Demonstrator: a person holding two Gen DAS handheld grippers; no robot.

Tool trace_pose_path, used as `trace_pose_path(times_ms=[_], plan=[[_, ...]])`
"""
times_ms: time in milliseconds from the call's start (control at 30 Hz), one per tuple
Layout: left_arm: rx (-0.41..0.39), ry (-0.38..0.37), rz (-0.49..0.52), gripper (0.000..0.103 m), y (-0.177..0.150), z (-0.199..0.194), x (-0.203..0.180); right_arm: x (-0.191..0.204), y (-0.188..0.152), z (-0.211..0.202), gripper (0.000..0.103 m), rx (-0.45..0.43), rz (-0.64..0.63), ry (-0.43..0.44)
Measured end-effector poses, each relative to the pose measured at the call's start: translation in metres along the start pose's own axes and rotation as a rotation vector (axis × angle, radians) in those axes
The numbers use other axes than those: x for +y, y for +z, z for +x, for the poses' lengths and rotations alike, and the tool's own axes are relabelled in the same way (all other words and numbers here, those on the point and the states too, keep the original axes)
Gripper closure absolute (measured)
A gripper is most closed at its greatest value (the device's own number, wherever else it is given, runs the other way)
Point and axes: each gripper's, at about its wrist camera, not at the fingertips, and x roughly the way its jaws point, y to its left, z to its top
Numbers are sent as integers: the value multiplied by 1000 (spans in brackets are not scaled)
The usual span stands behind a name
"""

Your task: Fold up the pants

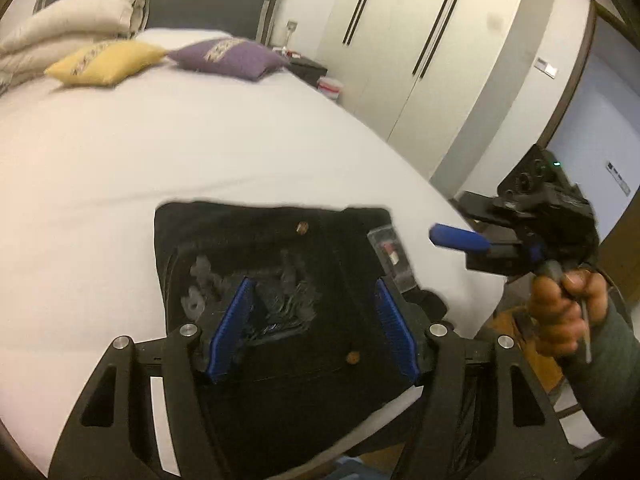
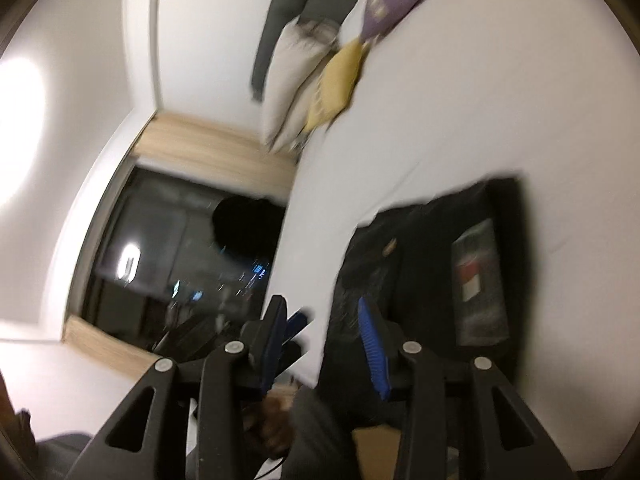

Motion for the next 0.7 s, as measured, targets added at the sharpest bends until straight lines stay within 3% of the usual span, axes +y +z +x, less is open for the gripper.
trace_pose_path(times_ms=[133,167,200,333,433,500,567,633,700], plan=[[98,20,-52,41,-32,23,27,-49,-29,26,65,100,102,-111],[95,22,-56,41,-40,24,29,-65,-38,25,93,103,134,-153],[84,26,-46,41,-45,26,26,-81,-45,19,103,82,176,-151],[87,39,-11,41,-60,9,24,-98,-57,-6,103,11,170,-95],[66,8,-49,41,-32,-8,30,-92,-55,-18,103,2,161,-135],[14,21,-40,41,-19,-23,27,-80,-53,-28,93,-6,143,-141],[0,20,-50,41,5,-23,28,-57,-48,-30,67,-12,94,-89],[3,33,-51,41,24,-18,40,-37,-41,-25,51,-12,47,-34],[38,34,-53,41,37,-4,49,-22,-32,-12,48,10,-3,24]])
